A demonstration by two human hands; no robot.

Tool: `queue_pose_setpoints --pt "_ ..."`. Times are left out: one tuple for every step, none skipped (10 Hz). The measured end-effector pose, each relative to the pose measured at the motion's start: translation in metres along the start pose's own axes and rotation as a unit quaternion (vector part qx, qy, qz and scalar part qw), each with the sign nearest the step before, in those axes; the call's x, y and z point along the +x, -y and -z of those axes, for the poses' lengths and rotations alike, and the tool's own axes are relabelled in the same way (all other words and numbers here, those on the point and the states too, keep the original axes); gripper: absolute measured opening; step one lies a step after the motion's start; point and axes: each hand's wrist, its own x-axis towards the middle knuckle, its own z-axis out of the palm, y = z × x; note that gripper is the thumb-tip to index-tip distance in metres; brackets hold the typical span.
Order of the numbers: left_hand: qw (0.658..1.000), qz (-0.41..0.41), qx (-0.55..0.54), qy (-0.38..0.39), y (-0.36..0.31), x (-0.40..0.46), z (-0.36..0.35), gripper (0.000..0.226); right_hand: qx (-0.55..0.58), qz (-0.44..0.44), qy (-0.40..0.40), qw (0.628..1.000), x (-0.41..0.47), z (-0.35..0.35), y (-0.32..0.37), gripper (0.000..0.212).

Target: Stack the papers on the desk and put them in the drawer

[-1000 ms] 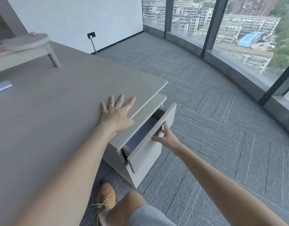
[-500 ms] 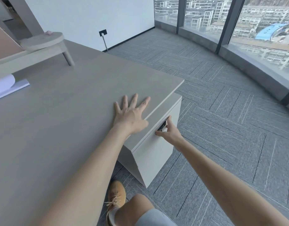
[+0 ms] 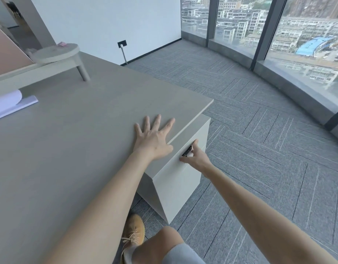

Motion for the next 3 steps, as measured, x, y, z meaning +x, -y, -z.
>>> queue_pose_setpoints --pt "1.0 0.002 -0.031 -0.002 0.0 -0.007 0.006 0.087 -0.041 -0.002 -0.005 0.999 -0.009 0.007 0.009 0.099" --pt "0.997 0.0 -0.076 -0.008 -0.001 -0.013 0.009 0.082 -0.058 0.013 -0.042 0.997 -0.013 0.019 0.019 0.06" --pt "0.968 0.041 -0.248 -0.008 0.003 -0.027 0.019 0.068 -0.017 0.031 -0.068 0.997 -0.022 0.032 0.026 0.056"
